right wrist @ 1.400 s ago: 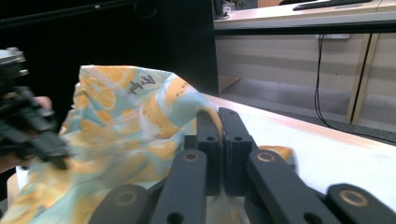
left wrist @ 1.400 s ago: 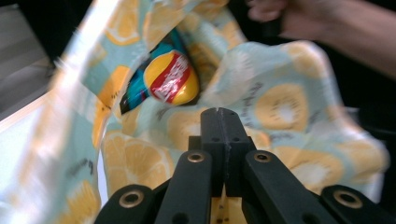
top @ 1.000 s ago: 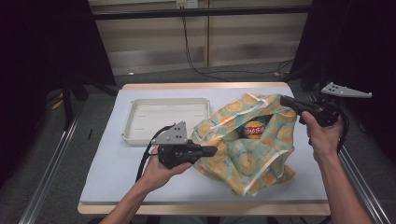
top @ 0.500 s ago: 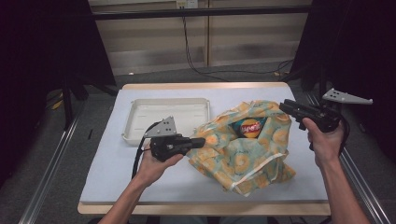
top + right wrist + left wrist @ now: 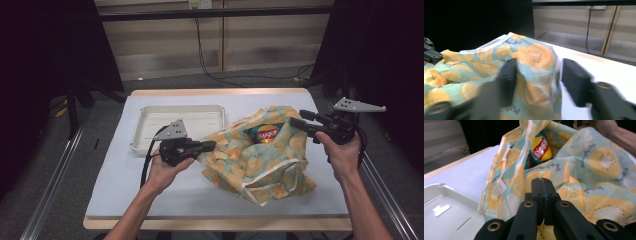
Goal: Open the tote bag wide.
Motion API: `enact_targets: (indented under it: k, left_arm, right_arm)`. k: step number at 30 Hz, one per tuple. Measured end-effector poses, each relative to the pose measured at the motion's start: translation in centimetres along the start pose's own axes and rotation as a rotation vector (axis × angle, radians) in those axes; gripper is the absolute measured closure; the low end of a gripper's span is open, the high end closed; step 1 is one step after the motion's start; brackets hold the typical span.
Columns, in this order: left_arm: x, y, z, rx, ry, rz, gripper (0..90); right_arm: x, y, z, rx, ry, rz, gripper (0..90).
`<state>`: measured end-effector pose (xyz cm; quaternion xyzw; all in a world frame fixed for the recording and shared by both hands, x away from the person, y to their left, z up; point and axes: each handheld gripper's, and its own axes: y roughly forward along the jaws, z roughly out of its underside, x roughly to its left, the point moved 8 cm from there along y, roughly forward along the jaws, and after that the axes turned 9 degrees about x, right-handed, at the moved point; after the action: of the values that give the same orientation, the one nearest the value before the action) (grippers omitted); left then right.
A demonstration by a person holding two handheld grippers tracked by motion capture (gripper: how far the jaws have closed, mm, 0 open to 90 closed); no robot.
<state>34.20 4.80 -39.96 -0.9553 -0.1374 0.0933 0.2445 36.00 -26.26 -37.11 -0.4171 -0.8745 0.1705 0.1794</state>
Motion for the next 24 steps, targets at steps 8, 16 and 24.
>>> enact_targets:
  k: [8, 16, 24]
  left_arm:
    - [1.7, 0.0, 0.6, 0.018, -0.019, -0.049, 90.0]
    - [2.1, 3.1, 2.3, 0.108, -0.025, -0.044, 90.0]
    - [1.9, 4.7, 4.0, 0.162, -0.041, -0.024, 89.0]
  right_arm:
    - [-0.7, 0.4, -1.1, -0.048, 0.027, 0.006, 86.7]
    - [-2.4, 1.0, -0.7, -0.019, 0.072, 0.047, 82.4]
    - [-3.2, 1.3, 1.5, 0.019, 0.107, 0.043, 85.5]
